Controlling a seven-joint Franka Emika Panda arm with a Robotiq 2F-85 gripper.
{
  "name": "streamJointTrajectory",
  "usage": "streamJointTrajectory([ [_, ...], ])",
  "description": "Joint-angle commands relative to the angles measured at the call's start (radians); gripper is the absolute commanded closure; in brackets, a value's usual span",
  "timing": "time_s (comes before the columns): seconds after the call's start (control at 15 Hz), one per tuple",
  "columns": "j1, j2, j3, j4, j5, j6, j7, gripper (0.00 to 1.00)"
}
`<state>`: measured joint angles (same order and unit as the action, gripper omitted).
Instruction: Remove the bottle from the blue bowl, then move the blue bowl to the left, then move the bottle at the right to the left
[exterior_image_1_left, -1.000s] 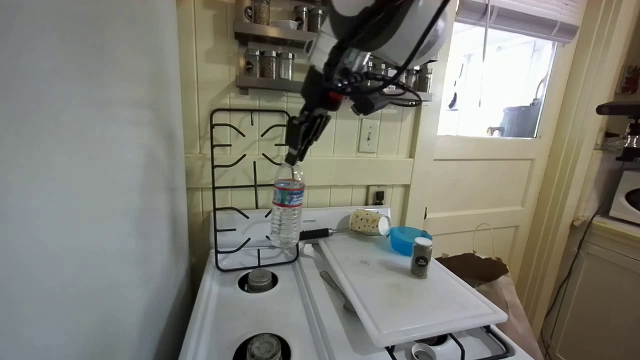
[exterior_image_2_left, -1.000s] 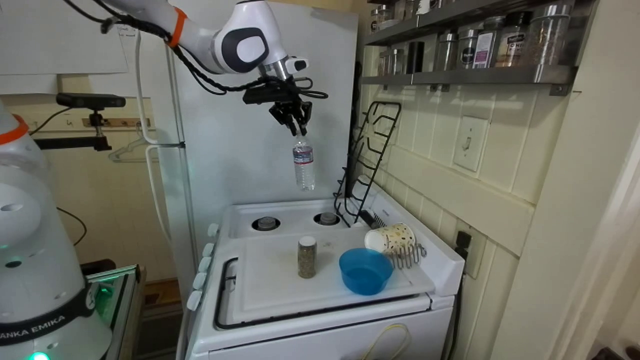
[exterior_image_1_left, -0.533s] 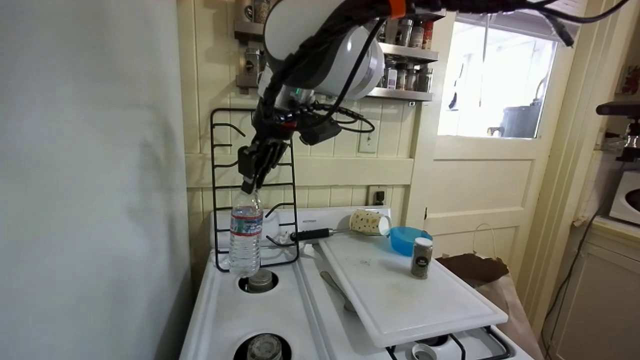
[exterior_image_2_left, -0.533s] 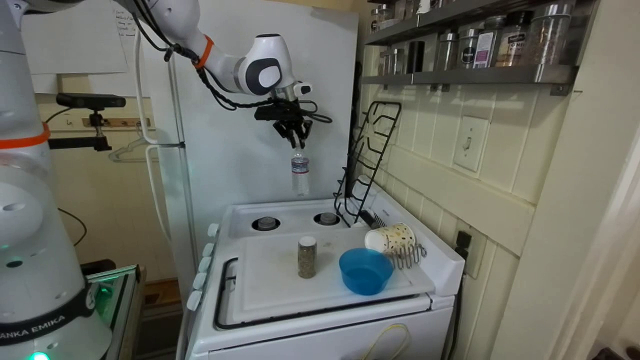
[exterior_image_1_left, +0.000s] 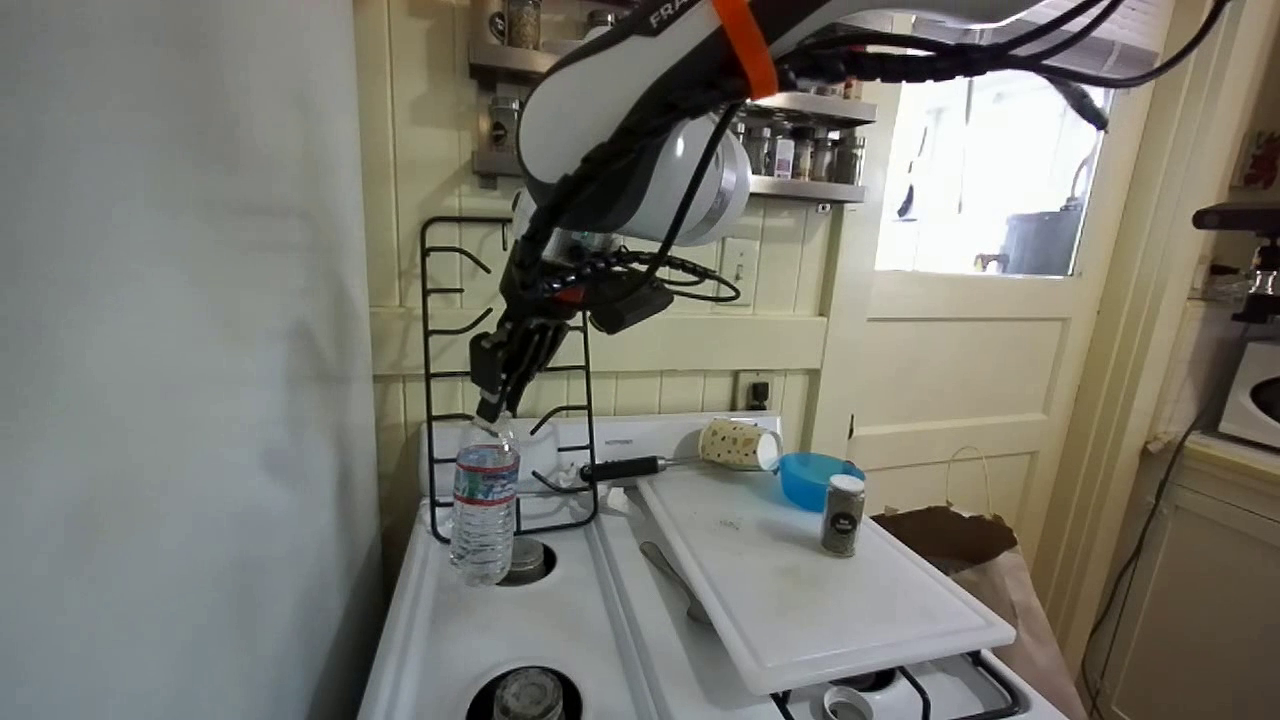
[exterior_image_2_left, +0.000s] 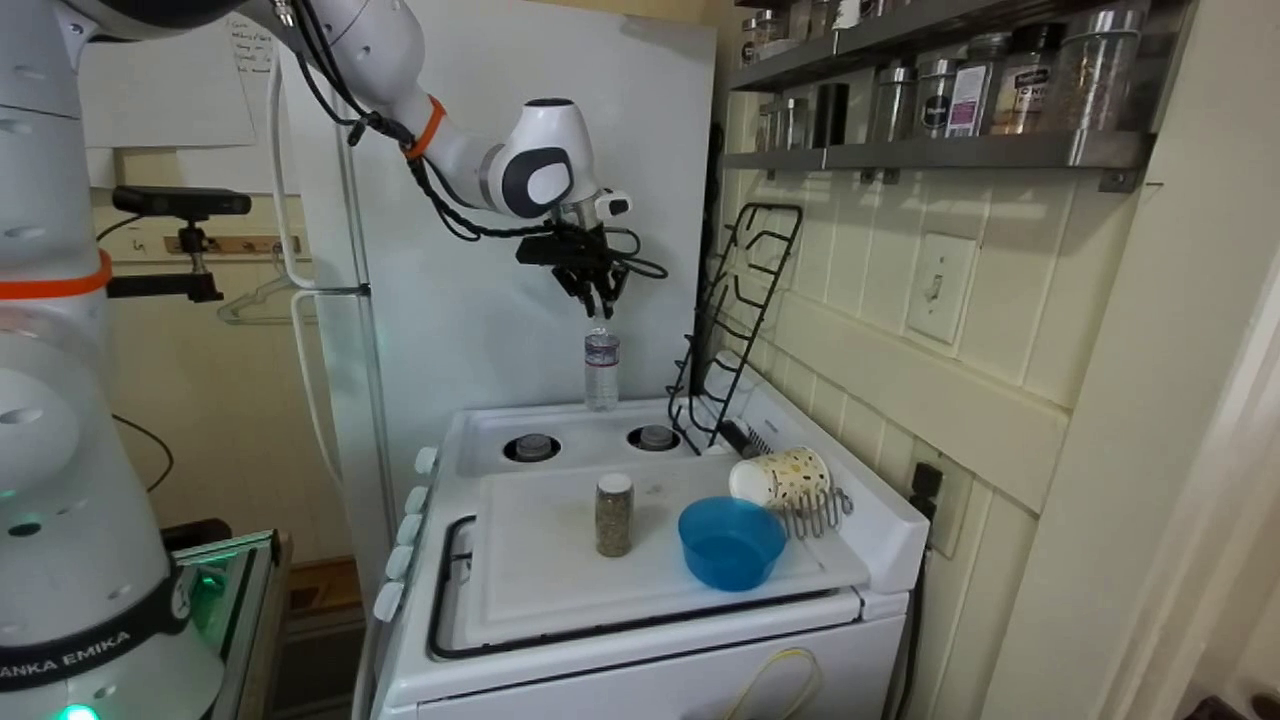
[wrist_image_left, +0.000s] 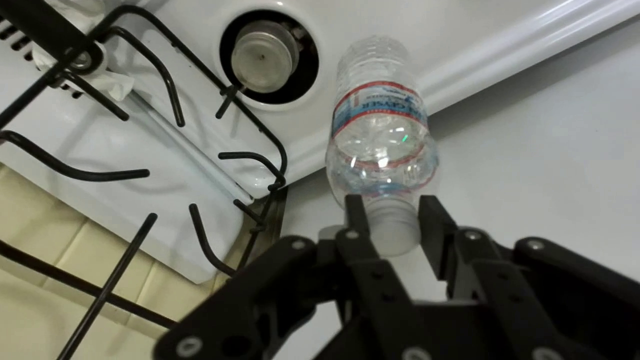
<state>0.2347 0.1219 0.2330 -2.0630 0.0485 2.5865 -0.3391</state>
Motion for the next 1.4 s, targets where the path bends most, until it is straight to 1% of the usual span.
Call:
streamJointTrajectory([
  [0.0, -0.004, 0.028, 0.021, -0.006, 0.004, 0.070, 0.004, 0.92],
  [0.33, -0.001, 0.050, 0.010, -0.005, -0.076, 0.078, 0.029, 0.92],
  [0.6, 0.004, 0.061, 0.011, 0.003, -0.114, 0.073, 0.035, 0.92],
  [0.93, 0.004, 0.071, 0.011, 0.007, -0.138, 0.063, 0.035, 0.92],
  [1.33, 0.004, 0.089, 0.013, 0.008, -0.141, 0.061, 0.034, 0.92],
])
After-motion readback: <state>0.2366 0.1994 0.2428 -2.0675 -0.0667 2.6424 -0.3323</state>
